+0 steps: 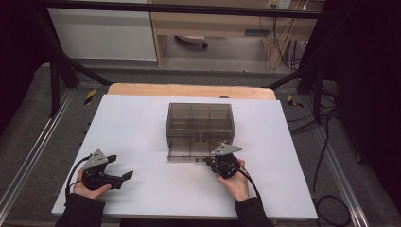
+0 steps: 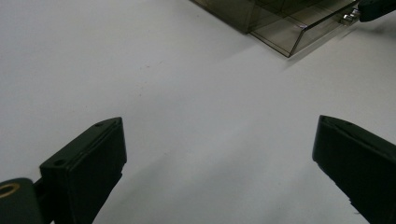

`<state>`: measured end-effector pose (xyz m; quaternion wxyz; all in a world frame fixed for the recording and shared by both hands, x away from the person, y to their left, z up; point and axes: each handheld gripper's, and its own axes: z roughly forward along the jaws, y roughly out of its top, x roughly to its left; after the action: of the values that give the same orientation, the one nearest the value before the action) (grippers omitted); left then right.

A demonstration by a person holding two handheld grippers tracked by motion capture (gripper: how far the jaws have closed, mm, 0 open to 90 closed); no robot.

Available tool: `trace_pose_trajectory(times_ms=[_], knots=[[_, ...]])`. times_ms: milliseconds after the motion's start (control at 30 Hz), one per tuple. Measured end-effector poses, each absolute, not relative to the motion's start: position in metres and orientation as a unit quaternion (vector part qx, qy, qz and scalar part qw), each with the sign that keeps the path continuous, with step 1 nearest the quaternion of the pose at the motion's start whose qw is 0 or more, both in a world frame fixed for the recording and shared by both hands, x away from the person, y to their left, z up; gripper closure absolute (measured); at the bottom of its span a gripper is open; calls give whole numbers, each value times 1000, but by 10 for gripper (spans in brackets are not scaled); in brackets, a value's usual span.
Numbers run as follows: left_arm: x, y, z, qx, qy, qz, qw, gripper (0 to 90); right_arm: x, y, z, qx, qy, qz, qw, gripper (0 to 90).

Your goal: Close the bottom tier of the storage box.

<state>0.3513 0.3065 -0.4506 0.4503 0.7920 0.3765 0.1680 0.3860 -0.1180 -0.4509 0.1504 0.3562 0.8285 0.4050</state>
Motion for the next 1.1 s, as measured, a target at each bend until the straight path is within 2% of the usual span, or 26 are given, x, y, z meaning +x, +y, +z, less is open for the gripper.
trace_pose_trajectory(times_ms=[1100], knots=[[351,307,-451,792,377,168,449,21,395,-118,-450,357,828,405,152,900]])
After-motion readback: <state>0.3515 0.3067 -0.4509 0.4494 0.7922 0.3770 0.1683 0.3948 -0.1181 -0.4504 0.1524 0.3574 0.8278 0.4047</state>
